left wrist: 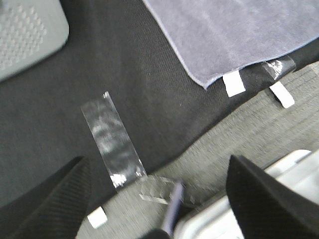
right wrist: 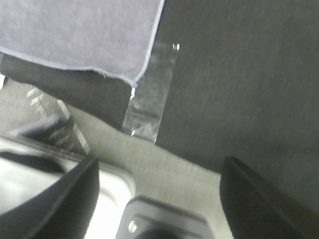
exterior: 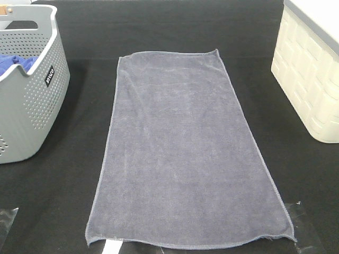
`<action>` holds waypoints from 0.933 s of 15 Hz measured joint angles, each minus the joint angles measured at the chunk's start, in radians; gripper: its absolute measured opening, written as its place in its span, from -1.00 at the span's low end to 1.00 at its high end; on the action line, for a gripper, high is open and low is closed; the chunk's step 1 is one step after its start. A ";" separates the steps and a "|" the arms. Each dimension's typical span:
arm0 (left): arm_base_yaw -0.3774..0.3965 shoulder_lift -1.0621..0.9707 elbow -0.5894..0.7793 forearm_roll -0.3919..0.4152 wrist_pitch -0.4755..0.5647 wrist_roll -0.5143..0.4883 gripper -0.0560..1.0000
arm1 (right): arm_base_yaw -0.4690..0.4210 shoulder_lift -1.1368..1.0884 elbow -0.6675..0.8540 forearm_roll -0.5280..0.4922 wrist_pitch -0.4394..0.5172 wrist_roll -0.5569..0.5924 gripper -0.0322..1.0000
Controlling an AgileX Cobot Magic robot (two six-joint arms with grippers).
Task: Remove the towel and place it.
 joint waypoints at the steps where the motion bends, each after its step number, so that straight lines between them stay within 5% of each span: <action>1: 0.000 -0.044 0.020 -0.001 -0.026 0.044 0.47 | 0.000 -0.079 0.004 0.000 -0.004 -0.016 0.33; 7: 0.000 -0.075 0.075 -0.026 -0.149 0.101 0.47 | 0.000 -0.357 0.030 0.000 -0.104 -0.038 0.33; 14: 0.000 -0.075 0.075 -0.029 -0.158 0.103 0.47 | 0.000 -0.364 0.053 0.010 -0.150 -0.038 0.33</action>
